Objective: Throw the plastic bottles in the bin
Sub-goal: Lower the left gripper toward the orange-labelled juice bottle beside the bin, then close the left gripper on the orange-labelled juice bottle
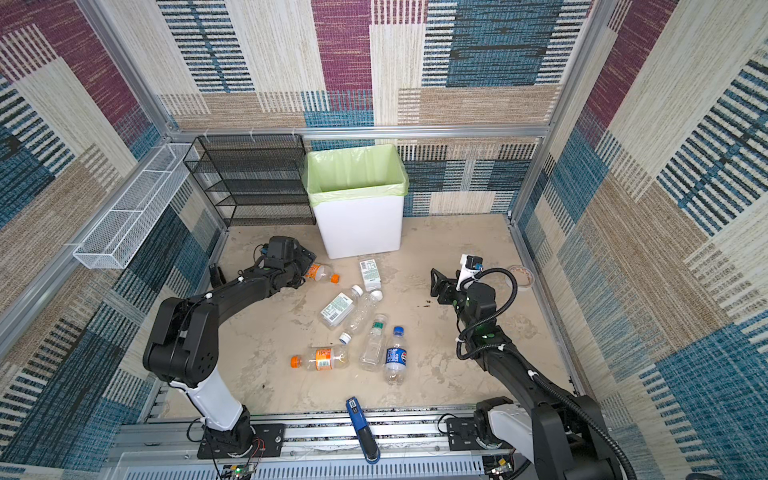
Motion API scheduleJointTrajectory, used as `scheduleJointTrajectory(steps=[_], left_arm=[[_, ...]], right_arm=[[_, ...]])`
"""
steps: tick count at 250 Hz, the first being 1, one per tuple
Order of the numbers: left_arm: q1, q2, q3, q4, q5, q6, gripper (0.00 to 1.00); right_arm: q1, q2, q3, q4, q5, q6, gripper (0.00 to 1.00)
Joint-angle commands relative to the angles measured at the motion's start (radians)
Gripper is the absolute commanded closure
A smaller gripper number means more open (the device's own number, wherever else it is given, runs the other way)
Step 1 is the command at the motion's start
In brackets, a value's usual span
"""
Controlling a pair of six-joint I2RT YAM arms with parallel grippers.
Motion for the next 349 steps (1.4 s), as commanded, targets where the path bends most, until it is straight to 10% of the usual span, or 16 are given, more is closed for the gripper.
scheduleJointTrajectory(steps=[1,221,349], left_arm=[[-0.006,0.031,0.02,0.005,0.007,-0.057,0.18],[-0.01,0.171,0.07,0.051,-0.004,0.059,0.42],[-0.008,-0.298,-0.316,0.441,0.071,0.647,0.44]], right_arm=[[0.0,-0.001,-0.012,0.049,-0.003,0.018,0.18],[0.0,-0.012,-0.036,0.05,0.015,0.019,0.18],[0.001,-0.038,-0.013,-0.012,0.018,0.005,0.18]])
